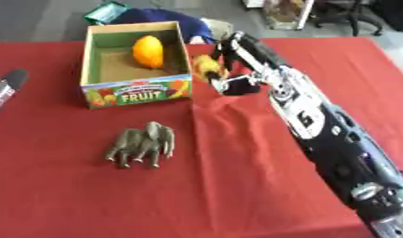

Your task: Pick up objects on the table and place them in the box.

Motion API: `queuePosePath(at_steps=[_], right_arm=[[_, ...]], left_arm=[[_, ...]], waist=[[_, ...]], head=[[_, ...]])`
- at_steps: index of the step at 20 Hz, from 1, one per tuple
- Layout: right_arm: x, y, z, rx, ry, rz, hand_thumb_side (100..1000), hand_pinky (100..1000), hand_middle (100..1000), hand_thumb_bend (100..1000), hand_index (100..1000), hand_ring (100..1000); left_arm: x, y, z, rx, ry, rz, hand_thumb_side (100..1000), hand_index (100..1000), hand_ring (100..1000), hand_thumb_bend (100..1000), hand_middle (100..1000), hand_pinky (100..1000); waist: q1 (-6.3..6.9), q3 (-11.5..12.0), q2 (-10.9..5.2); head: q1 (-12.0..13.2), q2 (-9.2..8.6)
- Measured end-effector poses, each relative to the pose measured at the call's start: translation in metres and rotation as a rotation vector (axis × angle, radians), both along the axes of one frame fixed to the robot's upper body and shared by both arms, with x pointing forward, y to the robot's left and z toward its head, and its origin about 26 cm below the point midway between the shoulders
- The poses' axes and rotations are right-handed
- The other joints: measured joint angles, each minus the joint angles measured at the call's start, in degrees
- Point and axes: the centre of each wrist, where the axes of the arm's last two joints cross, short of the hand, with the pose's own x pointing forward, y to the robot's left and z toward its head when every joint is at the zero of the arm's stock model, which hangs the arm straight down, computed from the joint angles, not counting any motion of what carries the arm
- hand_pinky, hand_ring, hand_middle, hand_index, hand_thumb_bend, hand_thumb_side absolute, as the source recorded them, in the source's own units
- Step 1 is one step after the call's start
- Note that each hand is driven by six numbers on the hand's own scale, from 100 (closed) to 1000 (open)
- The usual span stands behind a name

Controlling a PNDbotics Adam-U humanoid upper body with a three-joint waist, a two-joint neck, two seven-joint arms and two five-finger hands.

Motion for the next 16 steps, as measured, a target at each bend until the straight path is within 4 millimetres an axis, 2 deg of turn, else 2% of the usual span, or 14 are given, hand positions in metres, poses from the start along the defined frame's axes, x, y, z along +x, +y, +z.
queuePosePath(at_steps=[4, 11, 12, 13, 14, 15, 16], right_arm=[[0.020, 0.006, 0.010, 0.020, 0.006, -0.059, 100, 591, 178, 100, 228, 503], [0.049, 0.016, 0.006, 0.081, 0.002, -0.199, 100, 589, 199, 100, 264, 512], [0.052, 0.018, 0.003, 0.089, 0.001, -0.218, 100, 638, 325, 100, 425, 587], [0.055, 0.019, 0.001, 0.088, -0.001, -0.237, 100, 663, 403, 100, 508, 623], [0.057, 0.021, -0.002, 0.079, -0.001, -0.252, 110, 722, 610, 100, 713, 716], [0.059, 0.023, -0.005, 0.063, 0.005, -0.262, 149, 744, 683, 100, 776, 744], [0.060, 0.025, -0.008, 0.039, 0.018, -0.263, 235, 775, 789, 113, 867, 785]], left_arm=[[0.001, -0.012, 0.010, -0.008, -0.030, -0.048, 353, 662, 676, 760, 516, 538], [0.002, -0.036, 0.030, -0.012, -0.090, -0.157, 362, 662, 673, 754, 514, 536], [0.002, -0.038, 0.032, -0.010, -0.094, -0.170, 363, 662, 673, 752, 514, 535], [0.002, -0.041, 0.033, -0.009, -0.095, -0.181, 364, 662, 673, 751, 514, 535], [0.002, -0.042, 0.034, -0.006, -0.097, -0.191, 364, 662, 673, 750, 514, 535], [0.002, -0.043, 0.035, -0.004, -0.099, -0.197, 364, 662, 673, 749, 514, 535], [0.002, -0.043, 0.035, -0.002, -0.098, -0.201, 364, 663, 673, 747, 517, 535]], waist=[[0.11, 2.54, 1.74], [-0.66, 7.58, 4.55], [-0.66, 8.02, 4.84], [-0.73, 8.41, 5.04], [-0.84, 8.75, 5.19], [-0.97, 8.97, 5.27], [-1.01, 9.07, 5.29]], head=[[-0.64, -1.17], [-3.14, -4.31], [-3.52, -4.64], [-3.83, -4.96], [-4.11, -5.10], [-4.32, -5.22], [-4.50, -5.27]])
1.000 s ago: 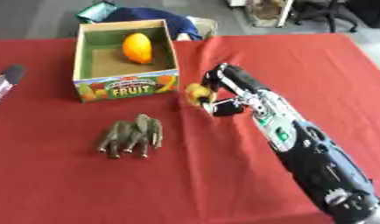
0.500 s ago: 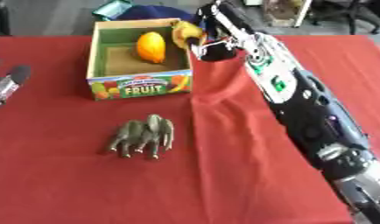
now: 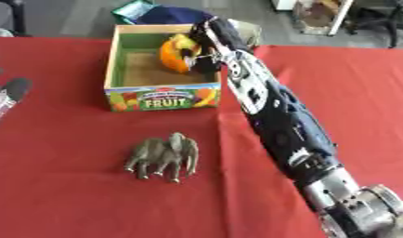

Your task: Pick up objects on the table and place them in the box.

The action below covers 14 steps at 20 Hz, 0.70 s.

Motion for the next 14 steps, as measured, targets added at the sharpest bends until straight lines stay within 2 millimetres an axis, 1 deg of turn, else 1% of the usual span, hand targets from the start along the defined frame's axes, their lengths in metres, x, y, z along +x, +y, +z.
queuePosePath(at_steps=[3, 6, 9, 11, 14], right_arm=[[0.002, 0.003, -0.006, -0.070, 0.065, 0.021, 316, 809, 884, 172, 921, 828], [0.002, 0.004, -0.003, -0.115, 0.099, 0.040, 357, 818, 909, 206, 938, 841], [0.001, 0.005, 0.000, -0.130, 0.103, 0.052, 346, 812, 904, 210, 930, 834], [-0.001, 0.007, 0.004, -0.138, 0.088, 0.069, 323, 802, 880, 203, 920, 819], [-0.008, 0.005, 0.014, -0.157, 0.051, 0.115, 269, 777, 814, 189, 899, 795]], left_arm=[[0.000, -0.001, 0.000, 0.005, 0.001, -0.008, 364, 665, 672, 744, 524, 534], [0.000, -0.001, 0.000, 0.007, 0.002, -0.011, 365, 666, 684, 745, 527, 534], [0.000, -0.001, 0.000, 0.009, 0.004, -0.012, 365, 666, 694, 742, 528, 533], [-0.001, -0.001, -0.001, 0.009, 0.006, -0.011, 365, 666, 697, 740, 529, 533], [-0.001, 0.001, -0.005, 0.011, 0.020, -0.005, 364, 666, 700, 737, 529, 533]], waist=[[-0.05, 0.09, 0.00], [-0.27, 0.04, 0.00], [-0.28, -0.28, -0.06], [-0.28, -0.67, -0.25], [-0.33, -1.63, -0.86]], head=[[-0.14, -0.02], [-0.27, -0.04], [-0.31, -0.04], [-0.31, -0.01], [-0.21, 0.27]])
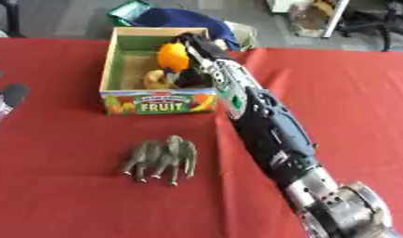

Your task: Pick up objects on the table and place them in the box.

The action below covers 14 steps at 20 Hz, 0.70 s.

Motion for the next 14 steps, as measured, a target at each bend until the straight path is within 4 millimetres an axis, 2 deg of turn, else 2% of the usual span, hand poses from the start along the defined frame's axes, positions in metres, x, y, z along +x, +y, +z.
queuePosePath(at_steps=[4, 8, 14], right_arm=[[-0.017, -0.006, 0.021, 0.006, -0.057, 0.105, 250, 748, 777, 166, 885, 763], [-0.042, -0.010, 0.035, 0.027, -0.063, 0.229, 268, 737, 770, 155, 883, 755], [-0.073, -0.008, 0.034, 0.007, 0.006, 0.357, 313, 736, 771, 144, 884, 755]], left_arm=[[0.000, 0.003, -0.008, 0.003, 0.024, 0.011, 364, 666, 701, 735, 530, 533], [0.000, 0.006, -0.013, 0.010, 0.039, 0.022, 364, 666, 702, 733, 531, 533], [0.001, 0.009, -0.019, 0.016, 0.055, 0.034, 365, 667, 703, 731, 532, 533]], waist=[[-0.34, -1.22, -0.87], [-0.52, -2.23, -1.54], [-0.65, -3.08, -2.27]], head=[[0.28, 0.41], [0.71, 1.01], [0.97, 1.66]])
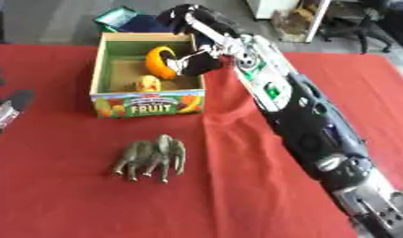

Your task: Pick up objects on the table and place them in the box.

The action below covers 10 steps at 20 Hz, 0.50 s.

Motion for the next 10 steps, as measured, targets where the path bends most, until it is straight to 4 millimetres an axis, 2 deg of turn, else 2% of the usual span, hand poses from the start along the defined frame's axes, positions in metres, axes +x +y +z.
queuePosePath(at_steps=[5, 10], right_arm=[[-0.014, 0.000, -0.015, -0.046, 0.062, 0.054, 368, 736, 773, 130, 884, 758], [-0.019, -0.003, -0.032, -0.065, 0.128, 0.068, 392, 730, 772, 111, 883, 756]], left_arm=[[0.000, 0.001, -0.002, 0.004, 0.007, 0.005, 365, 668, 705, 728, 534, 533], [0.000, 0.003, -0.003, 0.011, 0.008, 0.007, 366, 668, 706, 726, 534, 533]], waist=[[0.00, -0.21, -0.13], [0.04, -0.39, -0.15]], head=[[0.21, 0.43], [0.24, 0.65]])
